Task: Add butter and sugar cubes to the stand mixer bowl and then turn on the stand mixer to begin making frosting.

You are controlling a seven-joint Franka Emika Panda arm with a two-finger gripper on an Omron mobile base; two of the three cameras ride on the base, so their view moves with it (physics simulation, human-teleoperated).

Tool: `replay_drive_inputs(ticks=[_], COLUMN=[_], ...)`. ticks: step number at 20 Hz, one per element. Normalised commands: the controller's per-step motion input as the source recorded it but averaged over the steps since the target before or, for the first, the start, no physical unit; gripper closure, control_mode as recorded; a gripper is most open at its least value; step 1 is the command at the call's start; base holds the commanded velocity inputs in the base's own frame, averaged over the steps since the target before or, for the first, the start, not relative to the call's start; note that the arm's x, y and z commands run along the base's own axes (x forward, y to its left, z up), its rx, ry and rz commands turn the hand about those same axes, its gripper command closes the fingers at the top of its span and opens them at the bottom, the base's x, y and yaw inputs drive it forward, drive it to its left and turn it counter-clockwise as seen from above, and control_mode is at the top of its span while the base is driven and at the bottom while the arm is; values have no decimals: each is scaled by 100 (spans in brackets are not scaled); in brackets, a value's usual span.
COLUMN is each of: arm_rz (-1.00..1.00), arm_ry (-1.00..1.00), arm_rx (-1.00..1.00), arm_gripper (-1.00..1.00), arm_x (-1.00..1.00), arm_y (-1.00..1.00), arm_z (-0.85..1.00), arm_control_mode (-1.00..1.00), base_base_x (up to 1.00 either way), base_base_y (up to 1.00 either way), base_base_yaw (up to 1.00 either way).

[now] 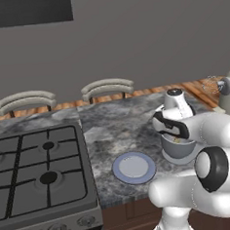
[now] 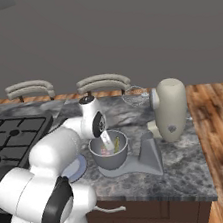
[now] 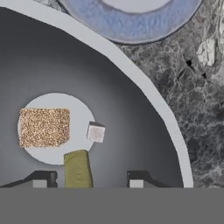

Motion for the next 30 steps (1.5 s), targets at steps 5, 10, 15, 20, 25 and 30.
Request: replay_drive_inputs(ticks=[5, 10, 15, 20, 25, 30], arm_rz=[-3, -3, 0, 0, 0, 5], arm_ry=[2, 2, -7, -15, -10, -13], arm_rx=[0, 0, 0, 0, 0, 0], arm_gripper=[-100, -100, -100, -100, -100, -100], arm_x=[-8, -6, -36, -55, -73, -78], arm_y=[46, 33, 0, 0, 0, -5], arm_z=[-40, -23, 41, 57, 15, 11], arm_control_mode=[-100, -100, -100, -100, -100, -100], base_base_x=[0, 0, 0, 0, 0, 0], base_base_y=[0, 0, 0, 0, 0, 0], base_base_yaw=[0, 0, 0, 0, 0, 0])
